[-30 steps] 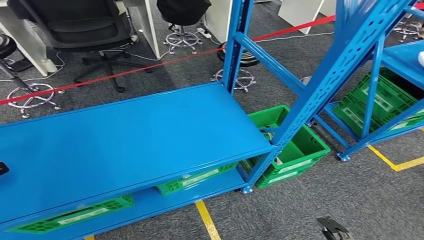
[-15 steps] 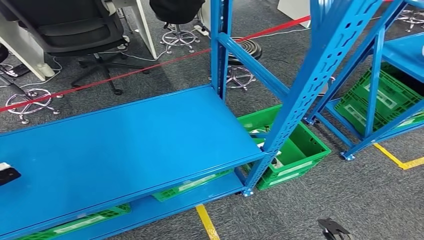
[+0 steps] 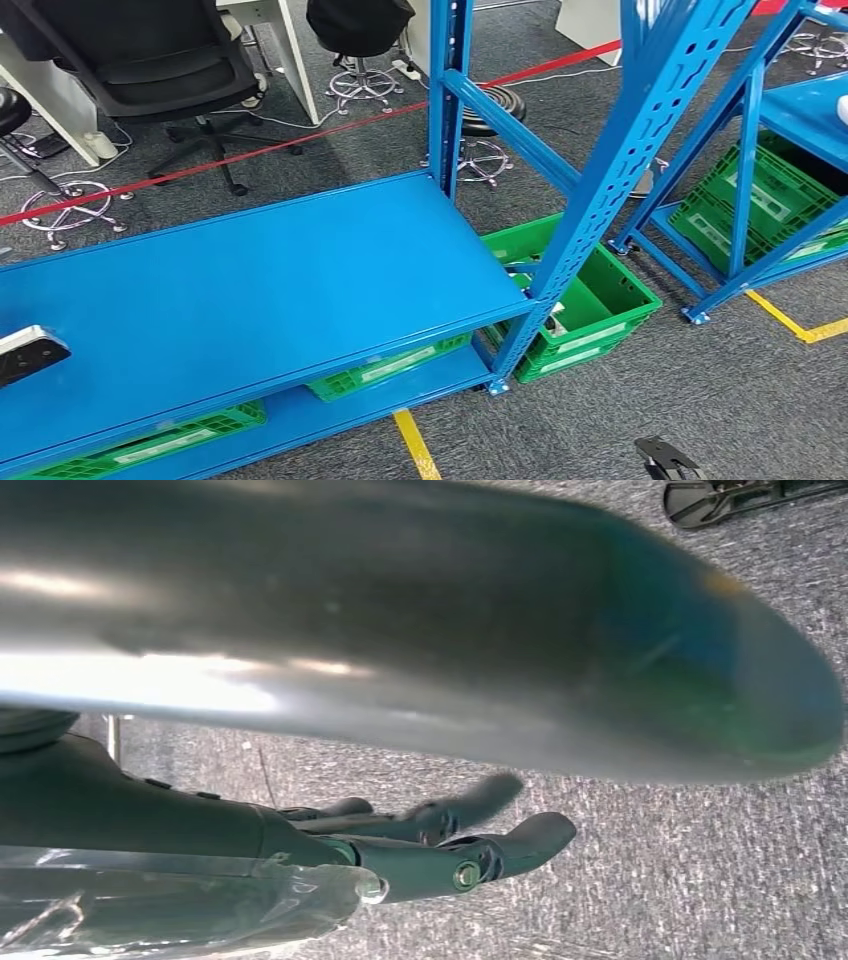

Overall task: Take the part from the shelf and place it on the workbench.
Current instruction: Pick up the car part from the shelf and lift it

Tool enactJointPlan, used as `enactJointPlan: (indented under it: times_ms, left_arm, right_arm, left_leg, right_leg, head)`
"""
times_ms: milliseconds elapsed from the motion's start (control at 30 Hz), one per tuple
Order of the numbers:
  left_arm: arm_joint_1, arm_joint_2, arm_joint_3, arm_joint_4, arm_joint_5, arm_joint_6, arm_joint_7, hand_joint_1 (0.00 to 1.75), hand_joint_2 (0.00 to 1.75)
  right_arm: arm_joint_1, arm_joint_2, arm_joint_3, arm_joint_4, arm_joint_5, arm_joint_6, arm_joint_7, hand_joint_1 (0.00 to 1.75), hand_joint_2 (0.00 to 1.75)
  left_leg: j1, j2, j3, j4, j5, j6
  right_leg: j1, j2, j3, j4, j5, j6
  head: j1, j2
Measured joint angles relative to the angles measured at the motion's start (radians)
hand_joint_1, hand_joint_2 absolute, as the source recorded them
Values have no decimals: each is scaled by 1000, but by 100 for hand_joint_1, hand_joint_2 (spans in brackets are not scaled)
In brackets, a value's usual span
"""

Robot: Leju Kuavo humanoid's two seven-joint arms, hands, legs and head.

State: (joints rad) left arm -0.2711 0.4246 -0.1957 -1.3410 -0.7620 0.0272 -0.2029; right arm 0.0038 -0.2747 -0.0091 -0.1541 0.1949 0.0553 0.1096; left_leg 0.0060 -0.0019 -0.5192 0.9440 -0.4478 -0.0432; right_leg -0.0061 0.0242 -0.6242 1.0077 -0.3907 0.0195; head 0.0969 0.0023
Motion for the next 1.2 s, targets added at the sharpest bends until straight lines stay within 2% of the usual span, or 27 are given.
enactJointPlan:
  times_ms: [267,367,533,700,833,1000,1200]
  left_arm:
    - [5,-12,0,-15,18,-10,-4,0,175]
    - [32,-16,0,-37,51,-24,-15,0,175]
    - [158,-10,10,-107,40,12,2,0,175]
    - [311,-1,79,-139,46,45,9,0,175]
    - [368,0,170,-85,28,94,-45,0,175]
    - [377,-20,266,30,7,112,-100,0,175]
    - [375,-31,285,91,-86,119,-37,0,175]
  right_arm:
    - [0,0,0,0,0,-1,0,0,0]
    - [0,1,-2,0,-4,-5,0,0,0]
    - [6,5,-19,0,-22,-11,13,0,0]
    - [17,7,-36,0,-34,-17,14,0,0]
    - [18,7,-43,0,-34,-19,1,0,0]
    - [16,6,-49,0,-34,-30,1,0,0]
    - [15,6,-61,0,-37,-41,21,0,0]
  left_leg:
    - [-1,0,0,0,1,1]
    - [-1,0,0,0,1,1]
    - [-2,0,0,0,0,2]
    - [-2,0,0,0,-2,3]
    - [-2,0,-1,0,-2,3]
    - [-2,0,-1,0,-2,4]
    - [-2,0,0,0,-2,4]
  right_leg:
    - [-2,0,0,0,1,1]
    - [-2,0,0,0,1,1]
    - [-2,1,0,0,0,1]
    - [-2,1,0,0,-3,1]
    - [-2,0,0,0,-3,1]
    - [-2,-1,1,0,-3,1]
    - [-2,-1,2,0,-2,1]
  head:
    - [0,0]
    - [0,0]
    - [0,0]
    - [0,0]
    - [0,0]
    - [0,0]
    - [0,0]
